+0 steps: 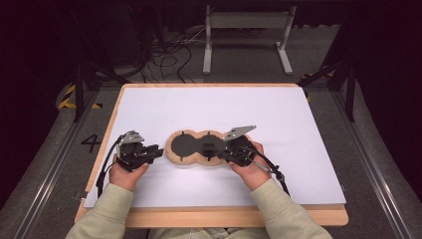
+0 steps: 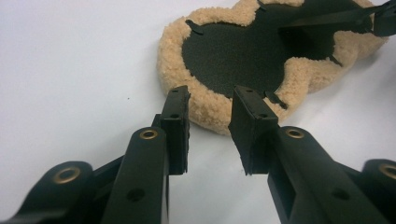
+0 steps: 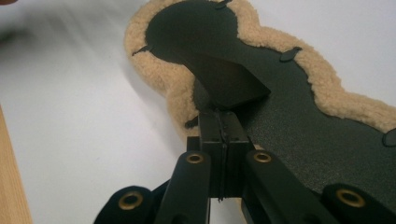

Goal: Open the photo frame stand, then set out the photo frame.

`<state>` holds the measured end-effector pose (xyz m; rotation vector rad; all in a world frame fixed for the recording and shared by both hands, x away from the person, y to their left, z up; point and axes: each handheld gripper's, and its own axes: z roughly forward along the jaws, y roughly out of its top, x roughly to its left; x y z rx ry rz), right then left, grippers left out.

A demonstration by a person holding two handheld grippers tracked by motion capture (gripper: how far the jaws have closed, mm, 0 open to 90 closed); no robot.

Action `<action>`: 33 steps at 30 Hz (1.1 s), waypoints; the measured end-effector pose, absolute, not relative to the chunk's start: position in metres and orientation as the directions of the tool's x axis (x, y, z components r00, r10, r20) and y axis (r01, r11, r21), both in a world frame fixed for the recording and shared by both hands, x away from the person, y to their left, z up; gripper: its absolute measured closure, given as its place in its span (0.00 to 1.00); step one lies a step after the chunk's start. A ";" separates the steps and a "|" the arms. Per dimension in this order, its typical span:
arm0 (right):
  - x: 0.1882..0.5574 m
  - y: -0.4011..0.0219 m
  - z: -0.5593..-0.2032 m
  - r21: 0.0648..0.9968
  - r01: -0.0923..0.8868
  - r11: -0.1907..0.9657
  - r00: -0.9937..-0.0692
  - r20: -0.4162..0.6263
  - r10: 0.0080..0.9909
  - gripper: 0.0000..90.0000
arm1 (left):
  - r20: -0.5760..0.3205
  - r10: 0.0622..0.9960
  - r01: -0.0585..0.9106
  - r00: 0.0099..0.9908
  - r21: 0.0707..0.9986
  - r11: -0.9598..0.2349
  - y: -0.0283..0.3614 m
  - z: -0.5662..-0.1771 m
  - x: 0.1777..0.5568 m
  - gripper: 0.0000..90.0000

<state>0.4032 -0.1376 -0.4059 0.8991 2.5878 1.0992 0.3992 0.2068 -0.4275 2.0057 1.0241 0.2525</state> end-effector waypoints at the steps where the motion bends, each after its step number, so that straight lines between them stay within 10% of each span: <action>1: 0.403 -0.137 -0.406 0.698 0.459 0.549 -0.799 0.054 0.599 0.96 | -0.191 0.742 0.575 0.643 0.761 -0.302 0.207 -0.428 0.400 0.73; 24: 0.397 -0.182 -0.374 0.721 0.456 0.522 -0.757 0.005 0.654 0.69 | -0.210 0.743 0.573 0.636 0.773 -0.272 0.194 -0.414 0.408 0.55; 33: 0.411 -0.205 -0.374 0.750 0.523 0.405 -0.674 0.073 0.735 0.44 | -0.274 0.757 0.627 0.593 0.748 -0.220 0.195 -0.418 0.419 0.43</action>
